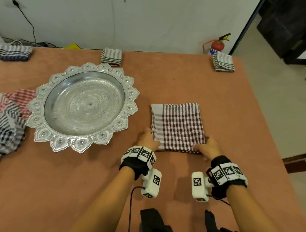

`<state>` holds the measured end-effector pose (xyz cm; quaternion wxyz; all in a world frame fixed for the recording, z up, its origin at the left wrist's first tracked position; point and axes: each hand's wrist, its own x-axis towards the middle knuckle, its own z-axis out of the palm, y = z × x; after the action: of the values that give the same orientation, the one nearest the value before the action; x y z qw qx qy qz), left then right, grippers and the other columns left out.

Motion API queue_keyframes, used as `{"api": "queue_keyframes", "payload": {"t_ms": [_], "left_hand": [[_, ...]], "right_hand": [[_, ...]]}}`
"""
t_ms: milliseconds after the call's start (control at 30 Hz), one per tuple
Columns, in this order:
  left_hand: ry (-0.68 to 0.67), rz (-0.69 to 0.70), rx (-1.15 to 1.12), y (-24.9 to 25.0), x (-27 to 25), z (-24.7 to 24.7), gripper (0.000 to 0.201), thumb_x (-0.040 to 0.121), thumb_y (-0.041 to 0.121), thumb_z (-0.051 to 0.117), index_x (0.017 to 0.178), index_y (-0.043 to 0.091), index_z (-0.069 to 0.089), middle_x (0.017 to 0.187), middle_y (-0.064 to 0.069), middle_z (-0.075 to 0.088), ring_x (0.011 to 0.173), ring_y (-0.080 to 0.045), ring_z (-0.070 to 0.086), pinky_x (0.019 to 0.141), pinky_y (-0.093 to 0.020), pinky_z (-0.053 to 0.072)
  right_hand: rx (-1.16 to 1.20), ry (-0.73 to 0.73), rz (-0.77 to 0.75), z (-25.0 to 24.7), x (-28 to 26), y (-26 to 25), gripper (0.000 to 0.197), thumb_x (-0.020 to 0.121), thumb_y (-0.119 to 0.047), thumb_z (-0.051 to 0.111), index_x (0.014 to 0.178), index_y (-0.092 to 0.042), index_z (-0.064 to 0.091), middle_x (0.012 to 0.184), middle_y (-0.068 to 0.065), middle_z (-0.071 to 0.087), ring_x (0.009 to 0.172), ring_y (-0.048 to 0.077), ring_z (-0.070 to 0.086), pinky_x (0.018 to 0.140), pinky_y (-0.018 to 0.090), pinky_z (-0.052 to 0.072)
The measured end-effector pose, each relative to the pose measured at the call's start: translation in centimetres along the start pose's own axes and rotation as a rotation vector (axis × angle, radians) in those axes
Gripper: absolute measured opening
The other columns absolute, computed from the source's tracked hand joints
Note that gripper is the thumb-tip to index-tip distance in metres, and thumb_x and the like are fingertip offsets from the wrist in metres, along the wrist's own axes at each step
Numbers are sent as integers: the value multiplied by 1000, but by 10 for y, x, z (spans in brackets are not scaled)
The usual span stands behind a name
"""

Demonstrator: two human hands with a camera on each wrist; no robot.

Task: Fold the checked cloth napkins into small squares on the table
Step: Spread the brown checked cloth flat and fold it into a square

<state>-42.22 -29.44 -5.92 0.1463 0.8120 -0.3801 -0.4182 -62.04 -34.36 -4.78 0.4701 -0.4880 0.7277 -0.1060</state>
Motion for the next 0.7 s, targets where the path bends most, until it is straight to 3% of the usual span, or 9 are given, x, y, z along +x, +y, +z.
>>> {"api": "queue_keyframes", "payload": {"t_ms": [100, 167, 233, 333, 400, 500, 600, 667, 700], "left_hand": [[-54, 106, -74, -7, -29, 12, 60, 84, 6, 55, 136, 19, 26, 101, -6, 56, 83, -27, 60, 67, -30, 45], [-79, 197, -28, -14, -47, 19, 70, 85, 5, 53, 143, 25, 19, 113, -12, 60, 88, -30, 63, 69, -29, 45], [-125, 248, 51, -22, -62, 28, 69, 88, 6, 51, 146, 28, 21, 103, -18, 62, 74, -25, 61, 67, -31, 48], [-129, 248, 120, -36, -79, 49, 57, 89, 7, 48, 140, 30, 37, 91, -10, 59, 54, -10, 45, 54, -20, 42], [-123, 226, 123, -44, -90, 61, 52, 90, 8, 48, 137, 29, 42, 97, -5, 60, 63, -12, 49, 57, -16, 42], [-126, 190, 180, -49, -116, 79, 50, 92, 11, 47, 139, 27, 39, 102, -6, 60, 75, -14, 52, 64, -21, 40], [148, 195, 414, -48, -132, 85, 45, 93, 20, 46, 137, 17, 37, 107, -10, 53, 95, -23, 52, 79, -32, 43], [307, 279, 555, -35, -131, 89, 45, 91, 18, 45, 135, 10, 39, 123, -14, 49, 110, -28, 48, 90, -35, 41], [307, 352, 618, -27, -126, 94, 50, 91, 18, 45, 138, 9, 35, 133, -14, 45, 119, -28, 45, 98, -36, 38]], "right_hand": [[6, -40, -6, -12, -13, 25, 61, 84, -4, 63, 138, -6, 34, 135, 13, 51, 117, 29, 53, 78, 33, 45], [-23, -57, -25, -16, -18, 41, 60, 85, -5, 63, 138, -6, 34, 134, 14, 51, 115, 29, 53, 66, 27, 44], [-38, -78, -53, -20, -23, 57, 58, 85, -5, 62, 136, -7, 35, 132, 14, 52, 110, 27, 55, 61, 23, 42], [-21, -111, -102, -25, -28, 83, 53, 84, -3, 62, 131, -7, 38, 130, 14, 54, 111, 27, 56, 88, 38, 50], [-84, -144, -141, -29, -36, 98, 51, 83, -5, 63, 129, -8, 39, 129, 12, 54, 113, 27, 56, 97, 41, 47], [-245, -111, -234, -40, -57, 121, 49, 88, -10, 57, 133, -10, 36, 124, 9, 57, 109, 27, 57, 87, 33, 46], [-693, 166, -528, -43, -73, 124, 56, 89, -21, 55, 139, -13, 32, 126, 11, 53, 113, 28, 49, 88, 41, 46], [-794, 153, -686, -33, -76, 112, 58, 90, -24, 53, 142, -15, 30, 139, 11, 42, 127, 29, 39, 99, 46, 41], [-840, 85, -726, -24, -76, 105, 58, 91, -25, 50, 143, -16, 27, 147, 11, 33, 136, 29, 28, 106, 49, 34]]}}
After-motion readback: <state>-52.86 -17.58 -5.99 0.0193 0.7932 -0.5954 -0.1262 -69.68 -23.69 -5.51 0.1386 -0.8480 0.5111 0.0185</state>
